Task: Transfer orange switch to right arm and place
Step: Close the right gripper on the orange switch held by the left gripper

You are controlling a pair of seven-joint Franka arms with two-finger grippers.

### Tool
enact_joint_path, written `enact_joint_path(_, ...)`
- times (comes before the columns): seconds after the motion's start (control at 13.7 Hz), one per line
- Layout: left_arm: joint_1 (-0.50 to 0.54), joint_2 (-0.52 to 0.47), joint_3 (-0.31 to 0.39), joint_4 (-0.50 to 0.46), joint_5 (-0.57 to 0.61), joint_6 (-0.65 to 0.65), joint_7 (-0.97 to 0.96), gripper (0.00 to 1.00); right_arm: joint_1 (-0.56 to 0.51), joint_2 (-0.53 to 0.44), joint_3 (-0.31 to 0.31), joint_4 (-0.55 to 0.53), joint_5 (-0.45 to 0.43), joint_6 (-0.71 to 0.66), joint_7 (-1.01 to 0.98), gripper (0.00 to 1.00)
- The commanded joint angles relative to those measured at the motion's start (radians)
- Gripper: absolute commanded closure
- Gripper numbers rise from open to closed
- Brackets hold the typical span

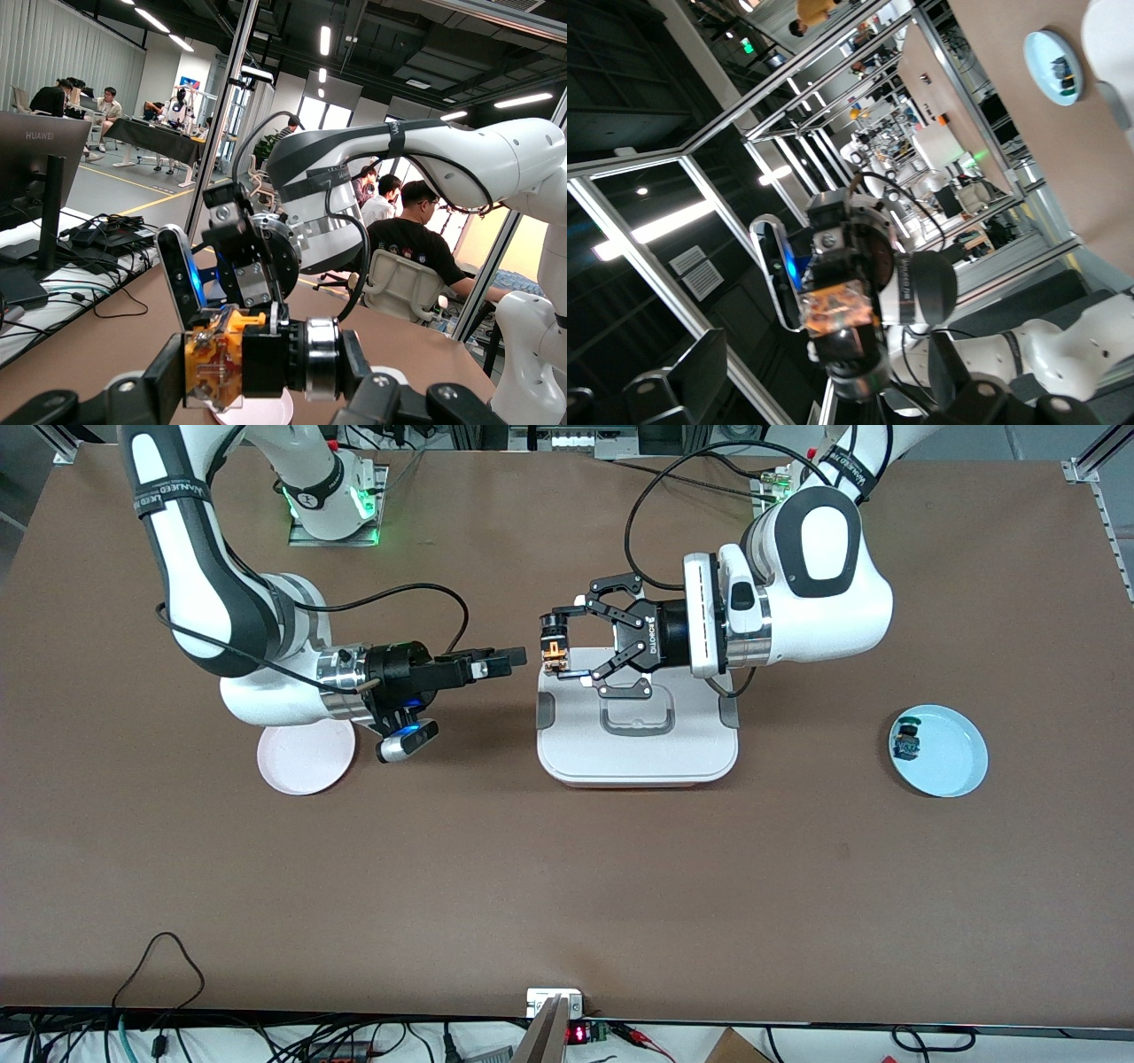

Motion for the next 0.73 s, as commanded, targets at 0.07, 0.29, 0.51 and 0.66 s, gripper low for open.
enact_joint_path(0.07, 0.005, -0.012, -0.006, -0.007, -0.030, 0.010, 0.005, 0.99, 0.021, 0.034, 0.009, 0.057, 0.028, 0.007, 0.007, 0.00)
enact_joint_path(0.29, 0.005, -0.012, -0.006, -0.007, -0.030, 0.010, 0.005, 0.99, 0.035, 0.034, 0.009, 0.057, 0.028, 0.010, 0.004, 0.00)
enact_joint_path(0.51, 0.005, -0.012, -0.006, -0.007, -0.030, 0.010, 0.006, 0.99, 0.042, 0.036, 0.009, 0.057, 0.026, 0.012, -0.015, 0.00)
enact_joint_path(0.66, 0.005, -0.012, -0.006, -0.007, -0.030, 0.010, 0.006, 0.99, 0.044, 0.034, 0.009, 0.054, 0.023, 0.002, -0.031, 0.00)
